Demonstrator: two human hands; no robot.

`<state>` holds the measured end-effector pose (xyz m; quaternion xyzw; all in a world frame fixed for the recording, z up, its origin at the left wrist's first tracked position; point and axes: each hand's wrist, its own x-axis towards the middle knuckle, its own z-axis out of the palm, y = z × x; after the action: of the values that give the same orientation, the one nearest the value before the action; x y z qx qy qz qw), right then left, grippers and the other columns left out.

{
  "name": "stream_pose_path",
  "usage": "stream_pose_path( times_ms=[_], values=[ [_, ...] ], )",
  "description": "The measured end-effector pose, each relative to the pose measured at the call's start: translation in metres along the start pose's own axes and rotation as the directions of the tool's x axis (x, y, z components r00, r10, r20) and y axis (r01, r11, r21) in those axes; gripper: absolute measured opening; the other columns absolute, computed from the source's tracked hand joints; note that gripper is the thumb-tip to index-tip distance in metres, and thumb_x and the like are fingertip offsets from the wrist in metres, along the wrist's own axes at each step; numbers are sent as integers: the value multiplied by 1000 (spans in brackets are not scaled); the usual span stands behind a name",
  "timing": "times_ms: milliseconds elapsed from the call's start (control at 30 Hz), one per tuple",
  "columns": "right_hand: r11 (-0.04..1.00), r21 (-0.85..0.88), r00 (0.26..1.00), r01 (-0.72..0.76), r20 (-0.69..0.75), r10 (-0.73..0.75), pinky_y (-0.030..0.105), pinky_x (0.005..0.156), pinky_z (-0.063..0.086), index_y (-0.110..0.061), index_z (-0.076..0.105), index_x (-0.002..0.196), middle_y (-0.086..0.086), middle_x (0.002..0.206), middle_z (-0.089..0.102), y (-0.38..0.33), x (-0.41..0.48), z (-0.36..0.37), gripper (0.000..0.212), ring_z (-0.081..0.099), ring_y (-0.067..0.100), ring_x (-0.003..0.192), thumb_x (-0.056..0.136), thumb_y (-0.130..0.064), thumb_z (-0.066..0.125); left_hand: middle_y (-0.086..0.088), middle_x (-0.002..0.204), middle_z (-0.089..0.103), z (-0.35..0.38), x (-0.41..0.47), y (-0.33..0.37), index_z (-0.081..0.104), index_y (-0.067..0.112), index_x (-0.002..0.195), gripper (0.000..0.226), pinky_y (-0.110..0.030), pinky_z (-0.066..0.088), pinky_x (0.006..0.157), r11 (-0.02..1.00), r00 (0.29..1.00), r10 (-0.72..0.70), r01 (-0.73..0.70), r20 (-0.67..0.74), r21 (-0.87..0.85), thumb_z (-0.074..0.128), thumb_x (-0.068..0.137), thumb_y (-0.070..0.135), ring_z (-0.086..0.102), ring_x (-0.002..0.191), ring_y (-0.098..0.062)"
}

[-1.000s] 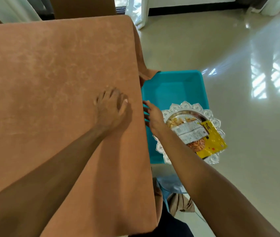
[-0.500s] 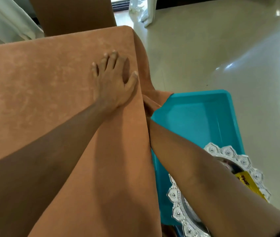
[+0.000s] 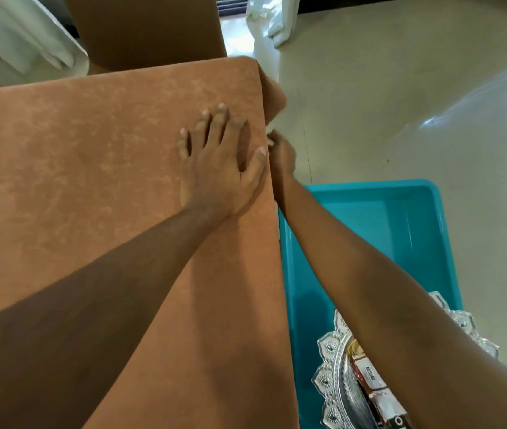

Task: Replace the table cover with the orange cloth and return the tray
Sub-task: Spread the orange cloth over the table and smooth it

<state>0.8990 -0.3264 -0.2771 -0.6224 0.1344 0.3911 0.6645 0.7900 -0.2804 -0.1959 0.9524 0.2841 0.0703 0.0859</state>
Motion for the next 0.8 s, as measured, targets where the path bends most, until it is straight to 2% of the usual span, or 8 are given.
stream_pose_path(
  times_ms=[133, 233, 300, 367, 533, 600, 700, 800],
  values=[
    [957, 147, 965, 250, 48, -259, 35, 100, 53, -20, 61, 122, 2, 131, 59, -51, -6, 14, 36, 60, 16, 115, 102, -44, 42, 0, 163, 26, 0, 0, 0, 38, 29, 146, 61, -55, 11, 121, 1000, 1000, -2, 2, 0, -27, 32, 95, 62, 15, 152, -22],
    [980, 36, 952, 197, 231, -200, 43, 103, 53, -8, 58, 125, 13, 130, 62, -58, -10, 24, 46, 64, 22, 108, 109, -43, 34, 1, 163, 26, 1, 1, -1, 40, 30, 146, 60, -55, 11, 121, 999, 1000, 0, 0, -1, -34, 33, 95, 62, 16, 151, -22],
    [991, -91, 962, 99, 263, -72, 36, 96, 56, -19, 59, 106, 4, 108, 62, -54, -10, 19, 27, 62, 13, 92, 110, -33, 36, 1, 163, 26, 1, 0, -1, 40, 29, 145, 61, -55, 12, 121, 999, 1000, 0, 0, 0, -34, 32, 95, 62, 16, 152, -22],
    [987, -154, 976, 39, 216, -5, 23, 77, 54, -29, 55, 95, -6, 98, 59, -48, -7, 11, 23, 58, 6, 85, 109, -33, 37, 1, 163, 26, 3, 1, -1, 39, 29, 146, 62, -55, 11, 121, 1000, 1000, -1, 1, 1, -28, 31, 95, 63, 16, 152, -22],
    [979, -142, 988, 146, -24, -150, 34, 73, 51, -16, 70, 103, 3, 94, 71, -59, -7, -3, 33, 66, 20, 85, 103, -36, 43, 1, 164, 24, 4, 0, -3, 36, 29, 149, 63, -54, 10, 121, 1000, 1000, -1, 1, -5, -5, 29, 96, 62, 16, 152, -22],
    [912, -238, 934, 333, -49, -354, 28, 71, 47, -21, 66, 90, -7, 84, 65, -71, -11, -5, 21, 58, 8, 77, 101, -31, 51, 1, 164, 24, 6, 2, -3, 36, 30, 149, 63, -54, 10, 121, 1000, 1000, -12, 12, -5, -1, 27, 96, 63, 16, 152, -22],
    [685, -459, 806, 565, 128, -578, 17, 81, 48, -23, 65, 114, -10, 106, 67, -76, -29, 5, 23, 60, 2, 93, 103, -38, 52, -1, 157, 37, 4, 3, 1, 44, 25, 143, 59, -55, 17, 119, 995, 1000, 3, -5, -19, -101, 32, 97, 59, 30, 146, -23],
    [428, -665, 773, 612, 390, -500, 33, 108, 46, -25, 52, 142, -3, 139, 58, -60, -40, 16, 57, 55, 11, 123, 99, -61, 44, -4, 140, 55, -3, -11, -4, 53, 18, 134, 48, -52, 32, 112, 965, 992, -22, -11, -123, -260, 44, 98, 47, 50, 128, -22]
  ],
)
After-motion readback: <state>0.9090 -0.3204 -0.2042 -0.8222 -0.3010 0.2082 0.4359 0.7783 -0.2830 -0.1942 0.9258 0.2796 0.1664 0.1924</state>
